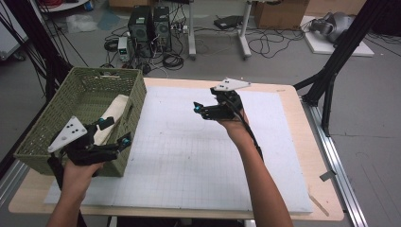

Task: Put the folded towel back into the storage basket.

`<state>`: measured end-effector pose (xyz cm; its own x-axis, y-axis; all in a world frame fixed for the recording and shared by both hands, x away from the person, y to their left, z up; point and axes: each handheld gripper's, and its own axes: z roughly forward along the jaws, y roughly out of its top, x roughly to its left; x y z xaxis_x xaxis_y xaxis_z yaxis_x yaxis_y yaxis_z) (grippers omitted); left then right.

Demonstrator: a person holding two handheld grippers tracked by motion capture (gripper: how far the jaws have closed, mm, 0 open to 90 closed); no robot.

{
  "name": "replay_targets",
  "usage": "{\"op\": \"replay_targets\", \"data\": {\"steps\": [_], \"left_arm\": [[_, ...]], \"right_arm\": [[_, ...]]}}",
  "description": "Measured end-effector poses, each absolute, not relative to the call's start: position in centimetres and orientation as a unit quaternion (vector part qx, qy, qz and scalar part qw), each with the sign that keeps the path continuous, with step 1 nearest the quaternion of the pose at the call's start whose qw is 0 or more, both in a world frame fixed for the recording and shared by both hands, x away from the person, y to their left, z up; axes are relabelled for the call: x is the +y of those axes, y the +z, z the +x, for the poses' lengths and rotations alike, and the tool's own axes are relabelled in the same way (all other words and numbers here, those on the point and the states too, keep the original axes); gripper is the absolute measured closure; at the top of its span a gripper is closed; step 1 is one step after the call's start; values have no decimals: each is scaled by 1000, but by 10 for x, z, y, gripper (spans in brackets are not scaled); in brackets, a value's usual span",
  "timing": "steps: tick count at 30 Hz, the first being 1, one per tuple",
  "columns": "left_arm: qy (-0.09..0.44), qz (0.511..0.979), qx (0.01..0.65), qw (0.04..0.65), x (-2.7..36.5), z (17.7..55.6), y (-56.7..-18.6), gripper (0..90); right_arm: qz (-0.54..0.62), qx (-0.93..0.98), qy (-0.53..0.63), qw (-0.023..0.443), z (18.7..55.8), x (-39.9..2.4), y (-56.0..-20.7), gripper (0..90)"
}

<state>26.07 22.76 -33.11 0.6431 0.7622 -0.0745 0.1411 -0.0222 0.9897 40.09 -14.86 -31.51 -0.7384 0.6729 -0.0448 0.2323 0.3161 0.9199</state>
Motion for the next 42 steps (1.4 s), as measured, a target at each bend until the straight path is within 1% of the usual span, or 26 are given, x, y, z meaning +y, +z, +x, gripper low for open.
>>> {"op": "replay_targets", "data": {"steps": [10, 24, 32, 42], "left_arm": [[233, 681, 314, 620, 202, 271, -337, 172], [198, 709, 292, 610, 158, 286, -356, 172], [188, 718, 280, 609, 144, 291, -369, 173], [187, 725, 280, 600, 137, 291, -387, 174]], "right_arm": [[307, 768, 509, 239, 373, -193, -324, 161], [359, 745, 495, 269, 329, -258, -353, 161], [377, 736, 484, 286, 309, -282, -366, 160], [404, 719, 478, 302, 292, -305, -386, 160]]}}
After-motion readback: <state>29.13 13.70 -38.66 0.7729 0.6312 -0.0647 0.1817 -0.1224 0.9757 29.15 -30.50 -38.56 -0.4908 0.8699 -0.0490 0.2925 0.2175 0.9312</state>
